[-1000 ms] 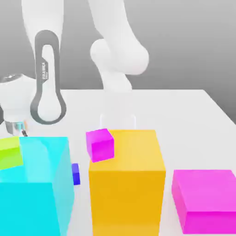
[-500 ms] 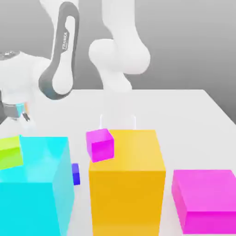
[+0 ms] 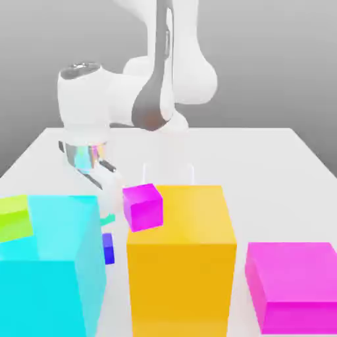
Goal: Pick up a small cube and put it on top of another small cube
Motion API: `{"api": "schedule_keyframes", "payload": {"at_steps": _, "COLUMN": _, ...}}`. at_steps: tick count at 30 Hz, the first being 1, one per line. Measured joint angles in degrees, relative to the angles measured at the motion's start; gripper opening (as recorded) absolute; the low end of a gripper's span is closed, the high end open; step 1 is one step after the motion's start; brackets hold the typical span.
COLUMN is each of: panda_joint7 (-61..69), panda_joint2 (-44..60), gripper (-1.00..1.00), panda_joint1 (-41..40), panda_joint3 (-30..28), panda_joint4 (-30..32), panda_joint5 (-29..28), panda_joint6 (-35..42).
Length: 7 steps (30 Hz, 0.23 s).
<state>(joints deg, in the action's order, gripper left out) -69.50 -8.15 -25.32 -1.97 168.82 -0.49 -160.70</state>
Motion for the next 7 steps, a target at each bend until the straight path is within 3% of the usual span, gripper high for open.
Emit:
{"api": "schedule_keyframes", "payload": {"at_steps": 3, "panda_joint7": 0.22, "panda_joint2": 6.1, "gripper": -1.0, "panda_joint1": 0.25, "panda_joint3": -0.1, "panda_joint4": -0.22, "panda_joint5": 0.45, "panda_joint6": -5.9}}
{"api": "schedule_keyframes", "payload": {"at_steps": 4, "panda_joint7": 0.19, "panda_joint2": 7.63, "gripper": 1.0, "panda_joint1": 0.31, "panda_joint3": -0.17, "panda_joint4": -0.27, "panda_joint5": 0.43, "panda_joint6": -7.37}}
{"api": "schedule_keyframes", "payload": {"at_steps": 7, "panda_joint7": 0.19, "panda_joint2": 7.63, "gripper": 1.0, "panda_joint1": 0.3, "panda_joint3": -0.17, "panda_joint4": -0.27, "panda_joint5": 0.42, "panda_joint6": -7.37}}
